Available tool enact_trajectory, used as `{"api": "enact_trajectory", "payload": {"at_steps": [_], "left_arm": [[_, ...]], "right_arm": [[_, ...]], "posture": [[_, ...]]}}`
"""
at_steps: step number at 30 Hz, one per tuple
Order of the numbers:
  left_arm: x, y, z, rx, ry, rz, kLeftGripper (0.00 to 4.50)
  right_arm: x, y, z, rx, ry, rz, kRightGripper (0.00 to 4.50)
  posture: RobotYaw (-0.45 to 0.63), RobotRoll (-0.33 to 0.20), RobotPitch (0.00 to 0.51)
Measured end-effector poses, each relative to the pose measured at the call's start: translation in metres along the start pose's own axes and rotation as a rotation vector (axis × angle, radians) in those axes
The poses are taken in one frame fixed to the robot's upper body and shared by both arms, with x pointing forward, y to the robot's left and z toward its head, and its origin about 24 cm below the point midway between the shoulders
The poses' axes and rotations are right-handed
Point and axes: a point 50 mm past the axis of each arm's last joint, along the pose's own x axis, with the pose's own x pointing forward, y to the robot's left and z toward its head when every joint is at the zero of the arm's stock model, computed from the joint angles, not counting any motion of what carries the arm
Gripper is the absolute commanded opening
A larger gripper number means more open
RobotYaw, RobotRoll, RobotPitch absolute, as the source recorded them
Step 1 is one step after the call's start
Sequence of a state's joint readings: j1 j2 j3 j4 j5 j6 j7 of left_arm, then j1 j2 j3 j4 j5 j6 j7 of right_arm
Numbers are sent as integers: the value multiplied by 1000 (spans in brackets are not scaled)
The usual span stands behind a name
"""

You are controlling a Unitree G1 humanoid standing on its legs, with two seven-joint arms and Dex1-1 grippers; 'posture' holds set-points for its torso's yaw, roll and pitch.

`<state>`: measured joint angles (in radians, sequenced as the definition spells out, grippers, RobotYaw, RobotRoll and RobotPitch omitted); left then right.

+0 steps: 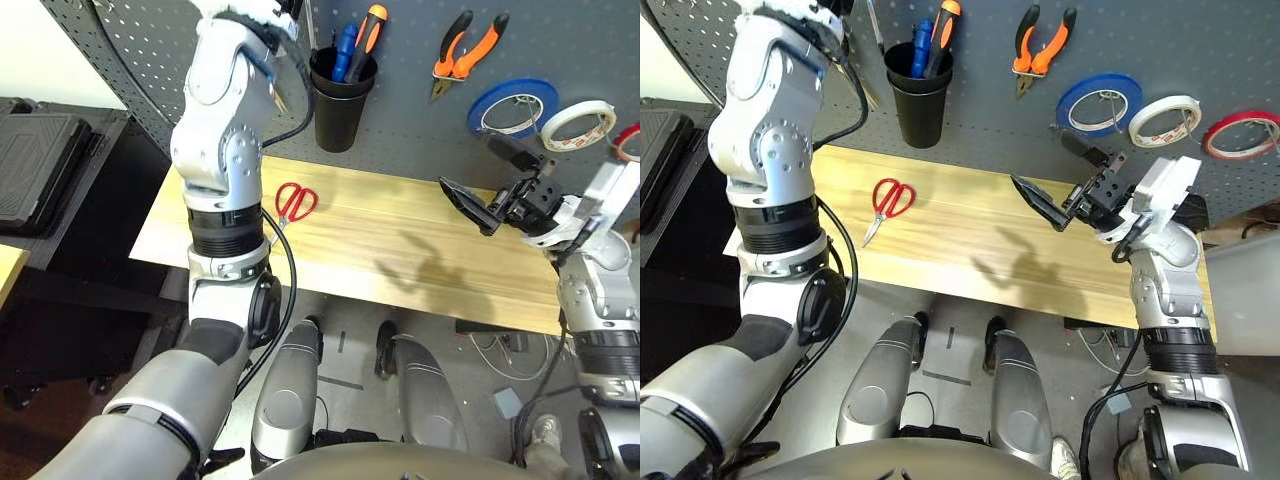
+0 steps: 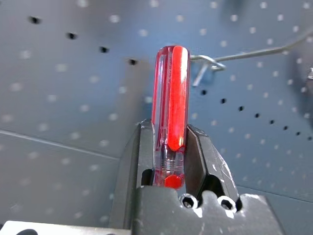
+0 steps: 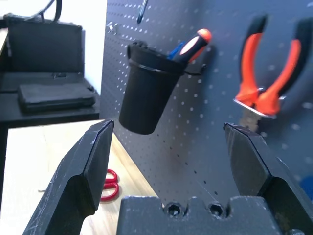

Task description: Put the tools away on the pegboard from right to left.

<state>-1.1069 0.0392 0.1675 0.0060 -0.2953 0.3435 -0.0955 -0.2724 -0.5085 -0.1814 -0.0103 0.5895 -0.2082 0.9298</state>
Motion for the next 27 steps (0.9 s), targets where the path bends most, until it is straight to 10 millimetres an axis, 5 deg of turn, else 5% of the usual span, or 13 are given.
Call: {"api": "enact_trajectory", "payload": {"at_steps": [6,26,27], "left_arm": [[1,2,-2,1,-2,4,878],[4,20,-31,68,55,58,878],[4,21,-32,69,61,61,1589]], "right_arm": [[-6,-14,22,-9,27,-13,4500],[21,-26,45,20,11,53,4500],[21,-25,45,19,10,53,4500]], "posture": [[50,0,239],[71,0,244],[73,0,245]]}}
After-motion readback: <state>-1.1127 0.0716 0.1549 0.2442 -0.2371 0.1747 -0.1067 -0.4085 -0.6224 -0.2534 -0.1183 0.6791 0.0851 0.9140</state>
